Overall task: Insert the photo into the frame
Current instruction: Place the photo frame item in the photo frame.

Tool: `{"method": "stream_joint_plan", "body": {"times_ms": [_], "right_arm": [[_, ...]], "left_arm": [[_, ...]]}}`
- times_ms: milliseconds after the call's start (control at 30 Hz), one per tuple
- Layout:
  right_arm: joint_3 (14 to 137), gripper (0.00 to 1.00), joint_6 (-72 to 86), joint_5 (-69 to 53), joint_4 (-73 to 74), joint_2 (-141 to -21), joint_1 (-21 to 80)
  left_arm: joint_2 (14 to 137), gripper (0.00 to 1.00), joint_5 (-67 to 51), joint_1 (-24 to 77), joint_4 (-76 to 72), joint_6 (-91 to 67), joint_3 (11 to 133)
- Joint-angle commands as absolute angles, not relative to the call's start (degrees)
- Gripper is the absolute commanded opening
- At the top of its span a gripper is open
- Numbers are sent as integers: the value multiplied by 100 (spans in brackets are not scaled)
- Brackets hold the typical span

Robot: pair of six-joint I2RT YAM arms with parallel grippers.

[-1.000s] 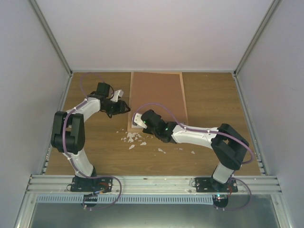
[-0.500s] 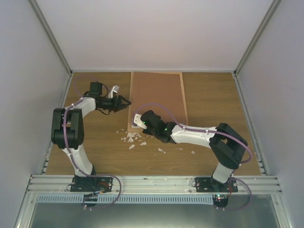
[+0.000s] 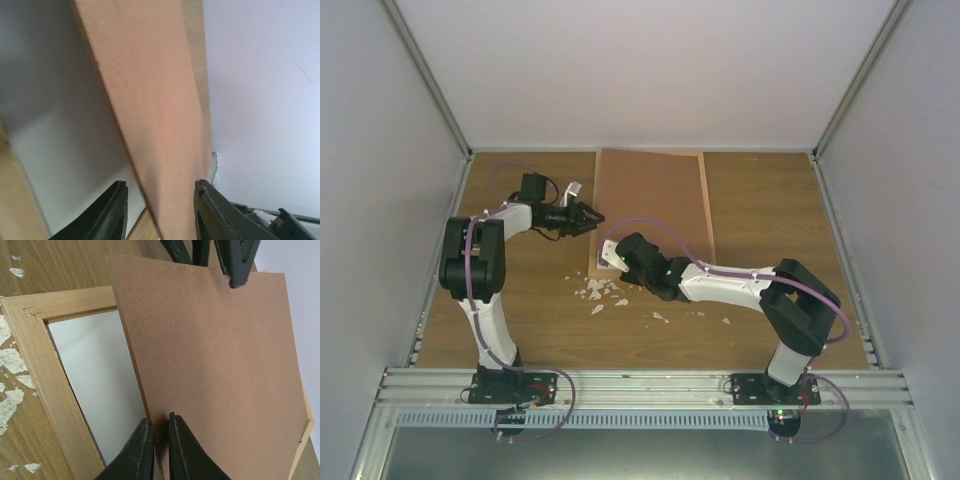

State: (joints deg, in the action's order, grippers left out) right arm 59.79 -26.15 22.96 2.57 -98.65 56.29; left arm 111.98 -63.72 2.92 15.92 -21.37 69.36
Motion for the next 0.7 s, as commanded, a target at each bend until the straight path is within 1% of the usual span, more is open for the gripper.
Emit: {"method": "stream_joint_plan", "body": {"times_ms": [0,133,200,267,300,333,433,533,600,633,667], "right_arm": [[6032,9,-2215,2128,290,-9974,5625],[6029,11,-2216,2115,290,-9976,5625],[6036,15,-2201,2094,313,-9964,5625],[6057,22,-2185,1998,375,-9930,5617],[6075,27,-2176,1945,425,-9897,5614],[6106,31,-2148,1859,486,-9852,5597],[6270,46,-2043,1353,851,-9661,5456],[6524,66,-1918,475,1435,-9408,5132],[6702,79,-1844,-328,1846,-9247,4824],[6793,84,-1780,-634,2136,-9168,4565],[6876,87,-1701,-941,2348,-9130,4357]], "left_arm": [[11349,36,-6708,450,1145,-2317,7088],[11422,25,-6744,509,929,-2491,7141],[11433,19,-6681,516,885,-2522,7147],[11465,13,-6576,513,930,-2487,7158],[11469,11,-6515,504,979,-2467,7164],[11471,9,-6460,499,997,-2455,7165],[11473,5,-6266,494,1097,-2427,7198],[11478,3,-6106,495,1193,-2393,7233],[11497,1,-6087,501,1266,-2362,7285],[11503,1,-6064,500,1305,-2342,7312],[11490,1,-6028,495,1320,-2326,7320]]}}
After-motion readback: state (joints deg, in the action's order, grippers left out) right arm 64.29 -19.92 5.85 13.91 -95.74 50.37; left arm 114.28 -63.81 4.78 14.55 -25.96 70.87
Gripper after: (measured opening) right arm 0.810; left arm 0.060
